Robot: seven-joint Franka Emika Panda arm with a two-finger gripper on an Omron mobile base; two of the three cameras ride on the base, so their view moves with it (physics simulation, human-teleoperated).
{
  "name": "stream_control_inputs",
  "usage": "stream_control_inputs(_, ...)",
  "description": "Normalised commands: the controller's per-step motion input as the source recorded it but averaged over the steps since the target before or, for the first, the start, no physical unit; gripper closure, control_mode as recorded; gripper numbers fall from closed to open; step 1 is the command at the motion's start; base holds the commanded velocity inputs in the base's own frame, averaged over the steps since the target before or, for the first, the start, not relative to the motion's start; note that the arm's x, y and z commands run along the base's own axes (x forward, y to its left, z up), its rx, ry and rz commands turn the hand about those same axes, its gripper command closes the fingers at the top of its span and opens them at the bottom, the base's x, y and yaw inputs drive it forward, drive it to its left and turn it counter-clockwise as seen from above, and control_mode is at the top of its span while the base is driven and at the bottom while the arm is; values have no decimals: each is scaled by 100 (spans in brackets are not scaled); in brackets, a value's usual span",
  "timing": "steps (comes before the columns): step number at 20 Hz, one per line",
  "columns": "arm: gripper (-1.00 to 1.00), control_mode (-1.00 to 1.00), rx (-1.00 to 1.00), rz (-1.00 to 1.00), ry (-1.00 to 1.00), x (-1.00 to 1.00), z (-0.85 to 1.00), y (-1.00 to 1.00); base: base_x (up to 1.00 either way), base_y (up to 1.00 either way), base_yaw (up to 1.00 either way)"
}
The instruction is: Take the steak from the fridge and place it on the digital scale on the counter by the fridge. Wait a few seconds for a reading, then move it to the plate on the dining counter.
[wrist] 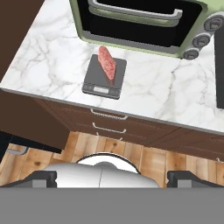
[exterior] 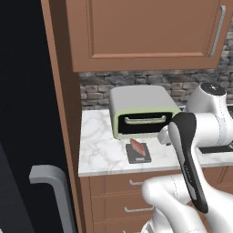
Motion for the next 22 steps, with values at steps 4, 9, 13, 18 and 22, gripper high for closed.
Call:
stream_control_inputs(4,-100,-100,0,0,0,0,0,0,0,0,0)
stream_control_inputs(9,-100,-100,0,0,0,0,0,0,0,0,0)
stream_control_inputs(13,-100,-100,0,0,0,0,0,0,0,0,0)
stream_control_inputs(18,-100,-100,0,0,0,0,0,0,0,0,0)
stream_control_inputs(22,-100,-100,0,0,0,0,0,0,0,0,0)
